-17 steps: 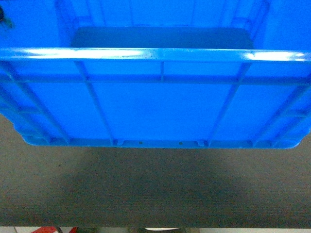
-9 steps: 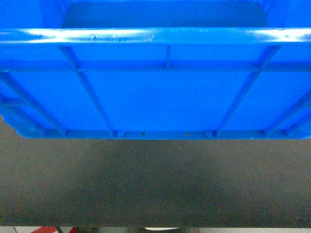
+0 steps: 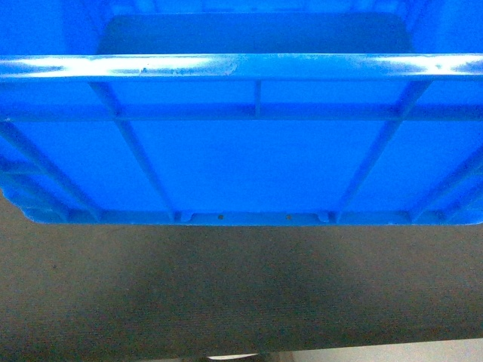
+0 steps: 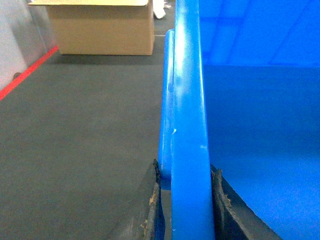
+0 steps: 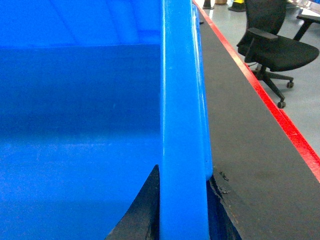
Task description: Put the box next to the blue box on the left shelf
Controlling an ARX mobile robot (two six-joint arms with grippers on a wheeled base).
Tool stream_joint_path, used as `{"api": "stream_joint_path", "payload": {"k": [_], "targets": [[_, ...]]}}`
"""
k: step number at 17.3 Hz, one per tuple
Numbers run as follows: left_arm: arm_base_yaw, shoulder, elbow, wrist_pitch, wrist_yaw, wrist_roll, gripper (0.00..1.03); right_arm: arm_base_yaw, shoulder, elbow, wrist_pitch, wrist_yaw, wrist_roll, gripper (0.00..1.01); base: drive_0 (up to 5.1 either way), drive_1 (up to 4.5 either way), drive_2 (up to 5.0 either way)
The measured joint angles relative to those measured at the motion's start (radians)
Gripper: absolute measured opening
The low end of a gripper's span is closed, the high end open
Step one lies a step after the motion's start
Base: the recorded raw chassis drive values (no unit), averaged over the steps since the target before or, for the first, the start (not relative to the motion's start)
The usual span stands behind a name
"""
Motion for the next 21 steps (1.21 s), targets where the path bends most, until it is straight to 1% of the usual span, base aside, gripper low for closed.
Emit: {"api": "stream_joint_path", "payload": {"k": [21], "targets": [[0.0,0.0,0.0,0.0,0.0,0.001,0.17,0.0,0.0,0.0,0.0,0.0,-0.003,0.18,-1.5,-1.47,-1.5]]}}
